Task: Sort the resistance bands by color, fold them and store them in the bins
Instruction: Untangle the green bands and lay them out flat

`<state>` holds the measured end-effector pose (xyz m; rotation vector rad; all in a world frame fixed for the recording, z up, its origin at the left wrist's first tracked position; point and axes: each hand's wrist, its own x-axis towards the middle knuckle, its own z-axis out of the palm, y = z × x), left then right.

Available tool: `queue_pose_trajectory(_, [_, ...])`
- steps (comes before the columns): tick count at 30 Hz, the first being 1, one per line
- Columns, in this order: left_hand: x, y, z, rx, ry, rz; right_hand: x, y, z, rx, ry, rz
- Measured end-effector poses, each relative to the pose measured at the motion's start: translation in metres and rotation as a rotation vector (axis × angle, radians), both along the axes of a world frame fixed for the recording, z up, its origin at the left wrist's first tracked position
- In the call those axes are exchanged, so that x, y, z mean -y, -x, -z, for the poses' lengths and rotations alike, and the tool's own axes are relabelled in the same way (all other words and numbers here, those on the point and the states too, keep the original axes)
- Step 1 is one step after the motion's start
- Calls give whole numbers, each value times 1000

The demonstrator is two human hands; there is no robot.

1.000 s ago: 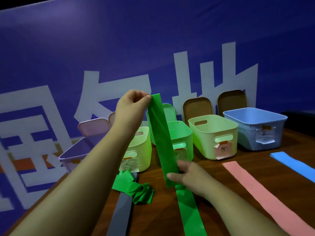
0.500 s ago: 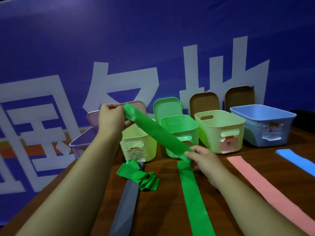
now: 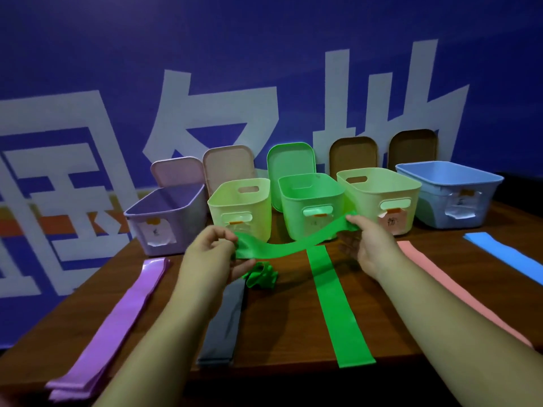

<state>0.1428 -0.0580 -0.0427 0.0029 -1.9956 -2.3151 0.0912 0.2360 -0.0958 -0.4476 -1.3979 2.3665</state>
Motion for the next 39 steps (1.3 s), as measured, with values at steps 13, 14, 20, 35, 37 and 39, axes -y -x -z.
queue_pose_trajectory(13, [-12,-71,59,-553,698,111,-21,11,-26,199,-926,128])
queue_pose_trajectory(14, [-15,-74,62,-631,712,117,-22,13,-27,224,-963,135])
queue_pose_trajectory(20, [-30,-84,79,-850,814,109,-18,19,-20,209,-1031,44])
queue_pose_trajectory(35, [-56,-92,111,-1123,966,394,-11,42,23,127,-992,-71])
queue_pose_trajectory(37, [-55,-90,115,-1138,966,414,-12,46,31,122,-957,-52])
queue_pose_trajectory(39, [-53,-87,117,-1123,939,431,-14,49,35,119,-929,-44])
